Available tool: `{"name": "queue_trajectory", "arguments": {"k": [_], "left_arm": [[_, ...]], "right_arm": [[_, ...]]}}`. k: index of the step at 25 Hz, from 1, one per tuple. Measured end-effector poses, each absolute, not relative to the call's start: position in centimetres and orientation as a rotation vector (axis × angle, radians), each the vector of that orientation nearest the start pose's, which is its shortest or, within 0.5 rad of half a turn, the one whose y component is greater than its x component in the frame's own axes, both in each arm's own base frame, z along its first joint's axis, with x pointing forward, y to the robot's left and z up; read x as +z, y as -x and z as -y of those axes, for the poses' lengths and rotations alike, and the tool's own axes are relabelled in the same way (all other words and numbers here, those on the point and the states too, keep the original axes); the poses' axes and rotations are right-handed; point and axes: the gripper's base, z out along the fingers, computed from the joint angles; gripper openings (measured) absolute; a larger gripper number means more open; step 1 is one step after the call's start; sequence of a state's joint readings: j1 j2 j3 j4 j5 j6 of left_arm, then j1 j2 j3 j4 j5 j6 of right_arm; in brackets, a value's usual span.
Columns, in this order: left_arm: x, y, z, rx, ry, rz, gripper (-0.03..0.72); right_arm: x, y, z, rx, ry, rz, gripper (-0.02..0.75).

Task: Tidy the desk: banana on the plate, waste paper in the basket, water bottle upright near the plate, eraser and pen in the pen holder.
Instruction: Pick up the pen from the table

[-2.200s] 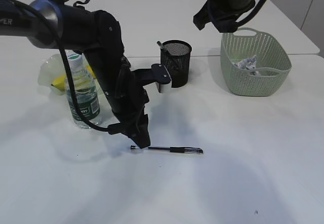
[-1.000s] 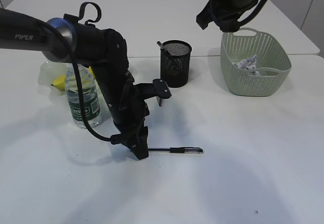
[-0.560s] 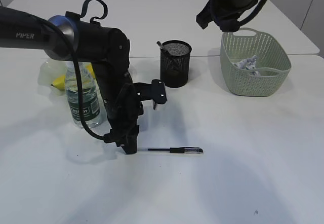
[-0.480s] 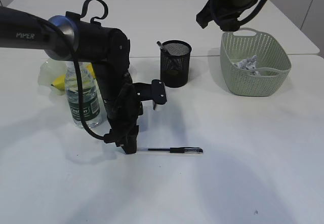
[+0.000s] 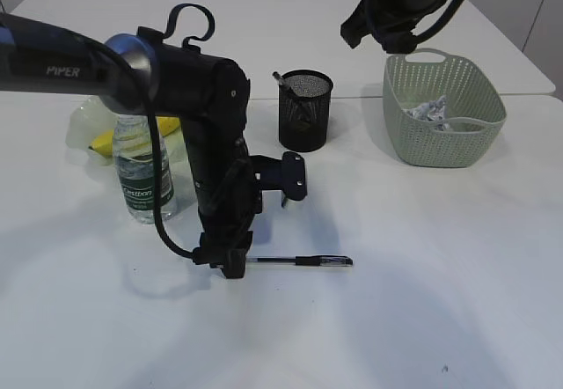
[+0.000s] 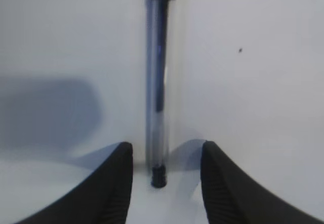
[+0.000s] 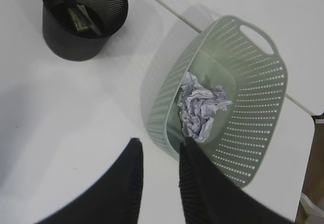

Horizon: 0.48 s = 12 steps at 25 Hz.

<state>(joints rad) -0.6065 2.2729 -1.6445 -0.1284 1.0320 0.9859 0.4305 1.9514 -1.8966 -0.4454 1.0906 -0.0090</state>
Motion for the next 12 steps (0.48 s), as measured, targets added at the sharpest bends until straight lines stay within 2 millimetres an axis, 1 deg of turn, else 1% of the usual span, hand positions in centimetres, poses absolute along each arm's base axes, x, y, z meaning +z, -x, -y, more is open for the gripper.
{"name": "queue_trajectory", "arguments": {"k": [3, 5, 8, 12], "left_arm": [[11.3, -34.6, 26.9, -0.166, -2.195, -2.218, 0.317], [11.3, -34.4, 27.2, -0.164, -2.203, -2.208, 0.316], [11.3, -34.4, 27.3, -0.16, -2.196, -2.2, 0.316], [11.3, -34.5, 27.3, -0.157, -2.189, -2.194, 0.288]], "right_arm": [[33.0, -41.0, -14.9, -0.443, 0.681, -2.424, 0.192], [33.1, -41.1, -14.8, -0.459, 0.683, -2.418, 0.192], [33.1, -41.1, -14.8, -0.465, 0.684, -2.416, 0.192], [33.1, -41.1, -14.8, -0.467, 0.684, -2.415, 0.192]]}}
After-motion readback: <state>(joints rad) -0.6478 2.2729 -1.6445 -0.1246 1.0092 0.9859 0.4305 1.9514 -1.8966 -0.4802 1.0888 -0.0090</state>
